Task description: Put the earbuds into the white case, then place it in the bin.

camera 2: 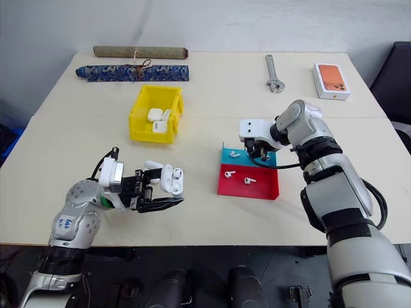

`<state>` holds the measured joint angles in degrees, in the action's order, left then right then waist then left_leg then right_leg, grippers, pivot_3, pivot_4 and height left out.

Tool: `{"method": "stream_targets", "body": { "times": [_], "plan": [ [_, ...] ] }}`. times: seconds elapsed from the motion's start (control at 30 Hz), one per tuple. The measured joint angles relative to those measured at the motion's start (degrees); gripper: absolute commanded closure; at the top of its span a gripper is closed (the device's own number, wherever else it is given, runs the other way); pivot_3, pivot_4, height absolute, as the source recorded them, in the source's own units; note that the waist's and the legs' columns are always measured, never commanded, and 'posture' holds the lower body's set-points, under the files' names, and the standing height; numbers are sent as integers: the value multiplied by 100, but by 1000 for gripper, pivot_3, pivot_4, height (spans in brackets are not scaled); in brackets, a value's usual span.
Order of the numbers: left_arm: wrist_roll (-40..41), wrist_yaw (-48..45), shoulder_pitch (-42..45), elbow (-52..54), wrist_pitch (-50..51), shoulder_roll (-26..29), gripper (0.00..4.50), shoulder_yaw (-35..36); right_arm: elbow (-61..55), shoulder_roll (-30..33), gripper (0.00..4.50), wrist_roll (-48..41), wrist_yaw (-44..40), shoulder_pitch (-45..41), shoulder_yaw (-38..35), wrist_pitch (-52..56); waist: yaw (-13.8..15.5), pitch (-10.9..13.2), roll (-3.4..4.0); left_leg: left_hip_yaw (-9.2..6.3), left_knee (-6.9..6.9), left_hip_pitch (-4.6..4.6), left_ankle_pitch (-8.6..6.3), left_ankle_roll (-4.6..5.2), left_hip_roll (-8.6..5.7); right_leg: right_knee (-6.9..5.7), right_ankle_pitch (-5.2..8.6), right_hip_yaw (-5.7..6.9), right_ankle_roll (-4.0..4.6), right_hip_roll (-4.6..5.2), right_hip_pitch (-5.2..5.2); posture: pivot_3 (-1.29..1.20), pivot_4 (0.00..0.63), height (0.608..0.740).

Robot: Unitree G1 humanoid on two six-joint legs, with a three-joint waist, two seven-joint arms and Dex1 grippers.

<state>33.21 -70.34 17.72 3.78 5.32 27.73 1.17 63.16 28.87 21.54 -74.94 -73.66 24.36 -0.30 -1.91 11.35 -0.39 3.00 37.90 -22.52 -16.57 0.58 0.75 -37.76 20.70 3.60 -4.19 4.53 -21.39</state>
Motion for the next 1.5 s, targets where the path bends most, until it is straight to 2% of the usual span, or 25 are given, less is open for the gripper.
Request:
{"method": "stream_targets", "body": {
  "times": [0.17, 0.23, 0.3, 0.43, 0.57, 0.8, 1.03, 1.5],
  "plan": [
    [-31, -18, 343, -189, -75, -53, 1754, -9, -404, 234, 4085, -626, -444, 39, -579, 372, 21, 3, 5, 0, -1, -4, 0, 1, 0, 2, 0, 1, 0, 0, -2, 0, 150, 740],
    [-87, -21, 530, -394, -137, -222, 1754, -47, -1194, 472, 4085, -1499, -1027, 151, -1263, 703, 40, 5, 7, -3, -1, -16, -1, 2, 0, -1, 0, 7, 0, -1, -5, 0, 150, 740],
    [-122, -33, 621, -491, -168, -292, 1754, -119, -1759, 577, 4085, -2020, -1240, 275, -1646, 950, 42, 5, 7, -8, -1, -17, -2, 4, 0, 0, 0, 13, -1, -1, -2, 0, 150, 740],
    [-218, -104, 857, -755, -246, -374, 1754, -196, -3678, 638, 4085, -3700, -1226, 1311, -2691, 3021, 77, 5, 6, -21, 5, -27, -3, 5, 0, 1, -1, 26, -3, -1, 1, 0, 150, 740],
    [-224, -212, 968, -953, -245, -351, 1754, -181, -5559, 137, 4085, -5281, -332, 2277, -3444, 4970, 18, 5, 8, -22, 5, -31, 0, 1, 2, -2, -1, 24, -2, -2, -8, 0, 150, 740],
    [-223, -359, 967, -948, -221, -203, 1754, -151, -7186, -590, 4085, -6491, 788, 3245, -3511, 5693, 44, 5, 8, -23, 5, -30, 1, 2, 0, 1, -1, 19, -2, -1, -8, 0, 150, 740],
    [-227, -188, 968, -933, -228, -375, 1754, -156, -7867, -913, 4085, -7204, 1516, 3454, -3142, 6034, 42, 5, 8, -23, 4, -31, 1, 3, -1, 3, -1, 19, -2, -1, -9, 0, 150, 740],
    [-317, -232, 1402, -1139, -224, -270, 1754, -95, -7859, -849, 4085, -7164, 1890, 3738, -2541, 5576, 33, 5, 8, -23, 3, -32, 0, 4, -1, 3, -1, 19, -2, -2, -10, 0, 150, 740]
  ]
}}
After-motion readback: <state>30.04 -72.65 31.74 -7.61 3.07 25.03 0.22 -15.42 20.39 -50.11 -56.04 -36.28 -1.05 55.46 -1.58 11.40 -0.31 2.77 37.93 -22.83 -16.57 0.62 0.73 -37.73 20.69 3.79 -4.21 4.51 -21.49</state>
